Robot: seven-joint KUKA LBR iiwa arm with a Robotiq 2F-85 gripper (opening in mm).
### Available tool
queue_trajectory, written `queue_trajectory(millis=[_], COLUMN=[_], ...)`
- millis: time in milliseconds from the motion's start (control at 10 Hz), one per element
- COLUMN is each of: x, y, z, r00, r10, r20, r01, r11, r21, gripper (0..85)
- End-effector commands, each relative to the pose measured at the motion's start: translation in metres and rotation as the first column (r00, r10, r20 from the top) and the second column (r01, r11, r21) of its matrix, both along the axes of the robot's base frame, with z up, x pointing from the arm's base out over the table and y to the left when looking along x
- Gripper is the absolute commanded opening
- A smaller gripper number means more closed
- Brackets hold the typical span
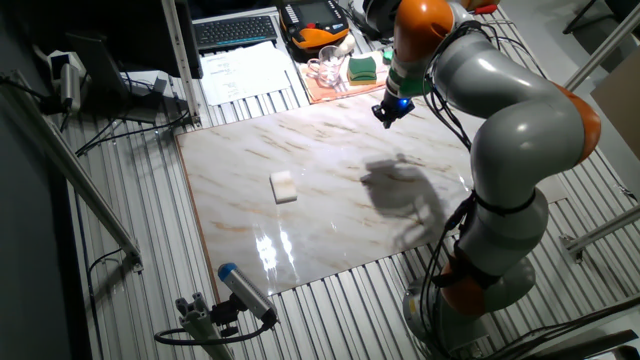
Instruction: Clean the tabletop with a sponge
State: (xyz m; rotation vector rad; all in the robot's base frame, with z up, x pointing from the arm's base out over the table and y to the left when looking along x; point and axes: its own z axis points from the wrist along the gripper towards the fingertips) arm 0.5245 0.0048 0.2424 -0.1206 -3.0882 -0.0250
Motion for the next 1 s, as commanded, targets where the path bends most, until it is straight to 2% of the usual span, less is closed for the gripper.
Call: queue_trajectory(millis=[0, 300, 700, 800, 900], x=[0.0014, 0.0077, 0.0088, 0.01, 0.0113], y=[0.002, 0.016, 0.04, 0.044, 0.05], z=[-0.001, -0.009, -0.015, -0.014, -0.014], r00=[1.0, 1.0, 0.999, 0.999, 0.999], r10=[0.0, -0.022, -0.047, -0.037, -0.02], r20=[0.003, 0.006, 0.019, 0.021, 0.031], r01=[0.0, 0.022, 0.046, 0.037, 0.02], r11=[1.0, 1.0, 0.999, 0.999, 1.0], r21=[0.001, 0.007, 0.014, 0.012, -0.009], gripper=[0.0, 0.0, 0.0, 0.0, 0.0])
